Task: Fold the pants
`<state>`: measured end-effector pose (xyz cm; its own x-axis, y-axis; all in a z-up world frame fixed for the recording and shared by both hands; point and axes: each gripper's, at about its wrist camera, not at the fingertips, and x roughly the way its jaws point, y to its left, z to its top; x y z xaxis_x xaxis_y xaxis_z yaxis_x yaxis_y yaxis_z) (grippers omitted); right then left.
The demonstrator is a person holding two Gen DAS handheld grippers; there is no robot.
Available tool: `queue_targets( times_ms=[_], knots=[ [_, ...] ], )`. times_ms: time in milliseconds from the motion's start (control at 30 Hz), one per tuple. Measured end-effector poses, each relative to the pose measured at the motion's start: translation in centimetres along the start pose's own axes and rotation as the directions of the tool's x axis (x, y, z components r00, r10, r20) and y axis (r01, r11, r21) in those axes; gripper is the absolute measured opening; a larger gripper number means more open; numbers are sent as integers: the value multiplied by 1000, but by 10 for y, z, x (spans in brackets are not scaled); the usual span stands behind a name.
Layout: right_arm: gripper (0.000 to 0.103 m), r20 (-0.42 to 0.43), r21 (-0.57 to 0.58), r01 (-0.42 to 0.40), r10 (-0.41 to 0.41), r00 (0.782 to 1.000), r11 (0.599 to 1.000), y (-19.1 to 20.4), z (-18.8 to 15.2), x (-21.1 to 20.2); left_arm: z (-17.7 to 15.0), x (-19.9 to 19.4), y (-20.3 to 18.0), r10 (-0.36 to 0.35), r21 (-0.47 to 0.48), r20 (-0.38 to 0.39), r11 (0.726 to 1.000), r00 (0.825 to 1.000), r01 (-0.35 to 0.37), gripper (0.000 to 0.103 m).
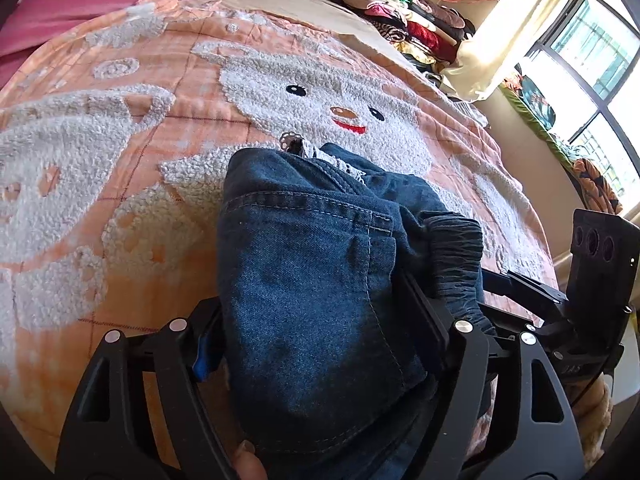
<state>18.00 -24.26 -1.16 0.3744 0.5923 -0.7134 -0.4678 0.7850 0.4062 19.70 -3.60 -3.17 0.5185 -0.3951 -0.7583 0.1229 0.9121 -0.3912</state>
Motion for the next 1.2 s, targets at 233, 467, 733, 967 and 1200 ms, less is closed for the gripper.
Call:
queue_targets(
  times_ms=[233,467,733,967,1200],
  knots=[
    [81,20,-17,32,-32,999,999,7,-3,-11,-2,-14,-1,18,10,25,1000,1000,-18,77],
    [86,55,-10,49,-48,997,999,14,-5,-27,-3,-32,-4,34,25,57,999,998,-36,85],
    [96,118,-6,78,-77,990,997,28,-14,-55,-13,-61,-15,63,60,108,996,992,-70,93],
    [98,170,-32,121,-114,979,992,49,-28,-83,-30,-89,-21,72,72,157,994,985,-84,93],
    [98,202,-69,168,-152,968,983,72,-50,-98,-60,-116,-25,97,61,197,992,976,-111,93]
  ],
)
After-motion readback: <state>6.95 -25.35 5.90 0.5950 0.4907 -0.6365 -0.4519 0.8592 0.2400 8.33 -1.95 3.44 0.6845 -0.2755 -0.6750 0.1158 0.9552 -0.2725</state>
